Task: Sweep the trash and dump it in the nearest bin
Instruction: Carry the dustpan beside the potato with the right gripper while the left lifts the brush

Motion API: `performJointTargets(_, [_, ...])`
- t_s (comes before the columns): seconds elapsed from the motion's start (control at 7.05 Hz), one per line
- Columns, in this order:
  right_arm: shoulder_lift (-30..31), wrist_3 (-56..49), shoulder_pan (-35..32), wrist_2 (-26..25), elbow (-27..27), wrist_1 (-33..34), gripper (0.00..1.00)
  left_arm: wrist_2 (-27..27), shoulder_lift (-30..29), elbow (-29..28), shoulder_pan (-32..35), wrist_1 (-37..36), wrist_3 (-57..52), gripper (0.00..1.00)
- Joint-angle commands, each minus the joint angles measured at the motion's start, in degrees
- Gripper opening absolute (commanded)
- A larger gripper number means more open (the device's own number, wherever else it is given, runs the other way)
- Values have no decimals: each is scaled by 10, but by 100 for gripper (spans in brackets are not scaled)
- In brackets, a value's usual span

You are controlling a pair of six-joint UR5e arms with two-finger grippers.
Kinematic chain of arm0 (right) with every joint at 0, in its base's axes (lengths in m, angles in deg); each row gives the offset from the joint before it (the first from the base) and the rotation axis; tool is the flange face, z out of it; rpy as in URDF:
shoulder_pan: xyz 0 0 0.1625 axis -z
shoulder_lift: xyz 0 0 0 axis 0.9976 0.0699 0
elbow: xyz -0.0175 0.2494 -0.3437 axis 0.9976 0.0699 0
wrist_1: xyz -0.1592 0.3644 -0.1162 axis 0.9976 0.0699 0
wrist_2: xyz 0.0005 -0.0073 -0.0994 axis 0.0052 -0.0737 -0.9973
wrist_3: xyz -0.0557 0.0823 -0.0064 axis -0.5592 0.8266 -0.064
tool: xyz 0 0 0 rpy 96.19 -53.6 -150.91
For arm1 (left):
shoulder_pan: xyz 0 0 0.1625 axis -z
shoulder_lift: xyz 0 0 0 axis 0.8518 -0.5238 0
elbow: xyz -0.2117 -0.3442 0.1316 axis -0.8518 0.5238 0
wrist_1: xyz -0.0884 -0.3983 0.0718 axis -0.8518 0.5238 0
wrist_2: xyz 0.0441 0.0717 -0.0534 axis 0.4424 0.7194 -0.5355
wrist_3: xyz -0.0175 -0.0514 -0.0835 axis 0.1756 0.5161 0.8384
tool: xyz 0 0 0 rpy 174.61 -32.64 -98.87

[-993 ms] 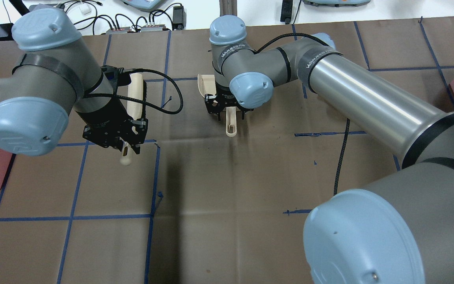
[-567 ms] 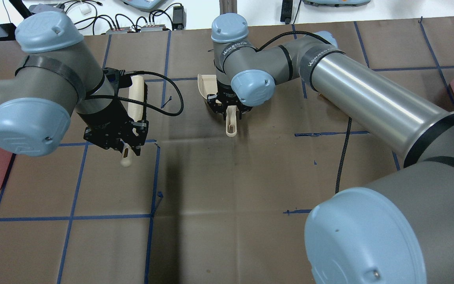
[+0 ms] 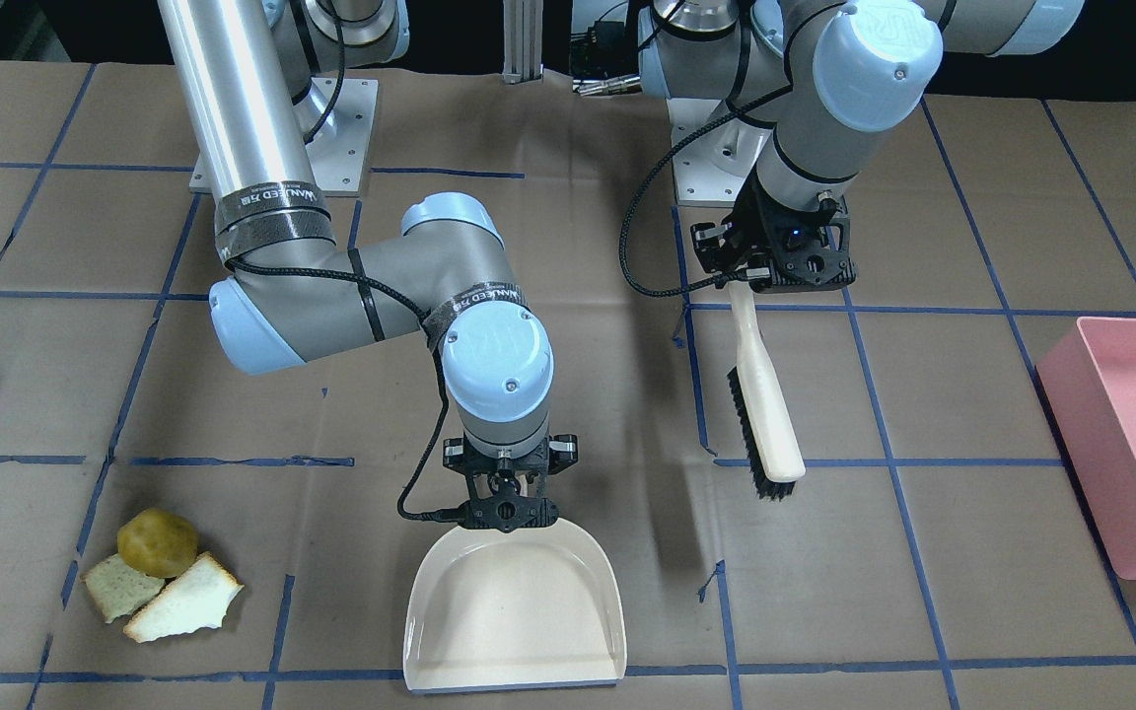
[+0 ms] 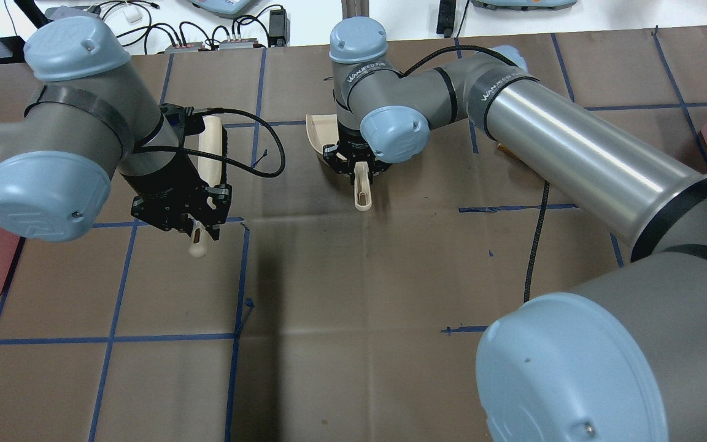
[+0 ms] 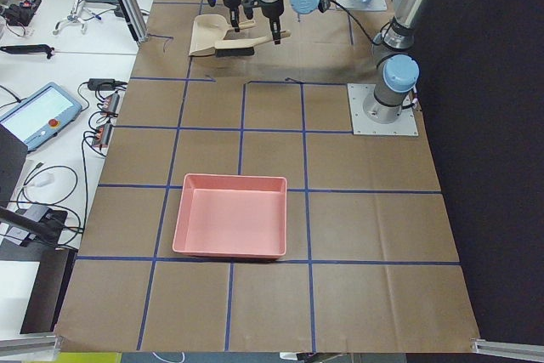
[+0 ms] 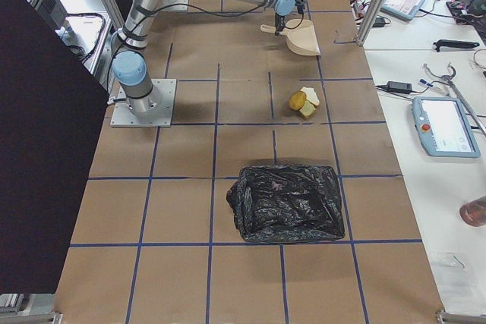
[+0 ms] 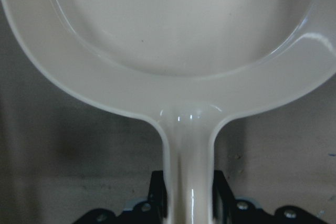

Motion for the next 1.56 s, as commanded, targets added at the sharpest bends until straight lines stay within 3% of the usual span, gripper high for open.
performJointTargets(0.0, [9,-14,7,2,15,-1,1,1,-3,-1,1,-17,-1,0])
performJointTargets(0.43, [53,-57,22,1,35,-70,0,-2,-3,-7,1,-17,6,0])
performJointTargets(0.85, [105,-222,96,-2,28,-193,1,-3,-7,-8,9,-17,20,0])
performJointTargets(1.13, [140,-341,149,-8,-8,-199,1,-4,-9,-9,14,-19,21,0])
performJointTargets(1.42, [193,-509,245,-10,-67,-195,1,-7,-10,-10,14,-19,21,0])
